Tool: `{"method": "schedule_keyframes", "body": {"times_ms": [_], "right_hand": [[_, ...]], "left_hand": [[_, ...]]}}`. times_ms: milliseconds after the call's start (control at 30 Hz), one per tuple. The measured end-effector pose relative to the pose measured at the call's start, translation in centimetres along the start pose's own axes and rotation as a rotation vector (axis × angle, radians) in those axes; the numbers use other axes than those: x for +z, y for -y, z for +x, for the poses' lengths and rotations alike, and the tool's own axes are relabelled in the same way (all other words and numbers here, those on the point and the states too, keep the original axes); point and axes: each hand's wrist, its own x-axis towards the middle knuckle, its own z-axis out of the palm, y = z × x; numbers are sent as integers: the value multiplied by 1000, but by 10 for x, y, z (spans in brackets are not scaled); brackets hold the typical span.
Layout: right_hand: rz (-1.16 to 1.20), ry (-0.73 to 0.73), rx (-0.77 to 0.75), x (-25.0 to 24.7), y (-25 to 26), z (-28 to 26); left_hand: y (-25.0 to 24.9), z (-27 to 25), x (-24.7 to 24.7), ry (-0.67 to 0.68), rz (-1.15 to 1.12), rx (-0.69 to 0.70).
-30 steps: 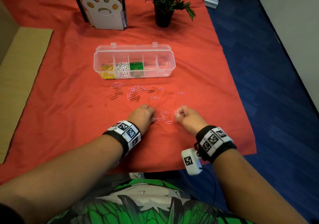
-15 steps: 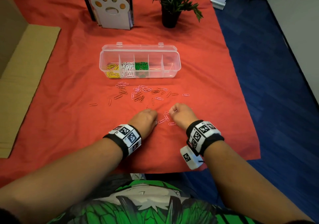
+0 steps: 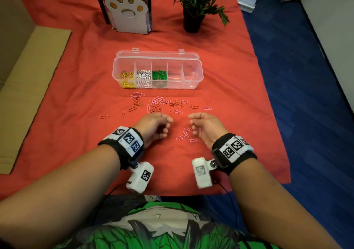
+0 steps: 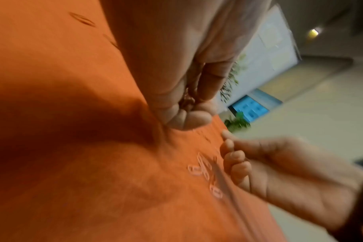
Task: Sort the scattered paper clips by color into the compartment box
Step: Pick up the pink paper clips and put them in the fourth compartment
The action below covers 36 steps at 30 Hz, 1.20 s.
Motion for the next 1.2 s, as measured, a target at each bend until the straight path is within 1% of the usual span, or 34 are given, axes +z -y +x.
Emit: {"method": "schedule_keyframes", "body": {"times_ms": [33,100,133,167,200,267,333,400,467,533,600,667,733,800,867,967,1000,1033,1067,1100,1133,1167,1200], "right_hand": [[-256,-50,-39,0,-2,4],[-803,-129,-143,-1,-6,9],[-992,-150,-187,-2,-8,8],[-1110,-163,-231,-2,-12,6],[-1172,-166,-277,-2,-16,5],[-1237,-173,-374,0,-22,2],[-1311,-160,-446,2,-25,-1],[-1381,-153,-494,6,-27,-3],[-1442,-164,-519,11,-28,-4],[-1508,-139,-506,17,-30,-6],[-1527,-114,-477,19,-31,-6],[-1436,-74,-435,17,-29,-3],[-1190,-51,-367,10,-21,2],[-869,-62,-281,-2,-14,7],[-501,-87,-167,-15,-6,7],[24,-60,-35,-36,8,6],[179,-59,-4,-42,13,6],[284,-63,24,-47,18,6],[331,-79,42,-50,21,8],[319,-105,47,-52,23,11],[244,-140,37,-52,24,15],[105,-183,11,-52,24,22],[-112,-225,-28,-52,25,30]], "left_hand": [[5,4,5,-16,145,36],[15,10,13,-37,518,166],[20,12,15,-51,726,248],[25,13,17,-72,917,330],[28,13,18,-89,1044,402],[29,12,19,-107,1133,481],[29,13,17,-108,1167,519],[27,13,12,-98,1193,522],[27,11,5,-109,1208,525],[29,10,0,-129,1236,547],[32,10,-3,-115,1289,558],[33,9,-1,-90,1341,552],[32,9,1,-79,1370,545],[31,8,4,-69,1393,539],[29,7,5,-70,1428,530],[26,6,6,-81,1497,510],[26,6,7,-74,1515,499],[26,5,8,-66,1535,489],[26,6,10,-62,1557,481],[27,6,10,-61,1571,481],[28,6,11,-53,1561,483],[28,7,10,-42,1509,481],[28,7,9,-38,1413,479]]}}
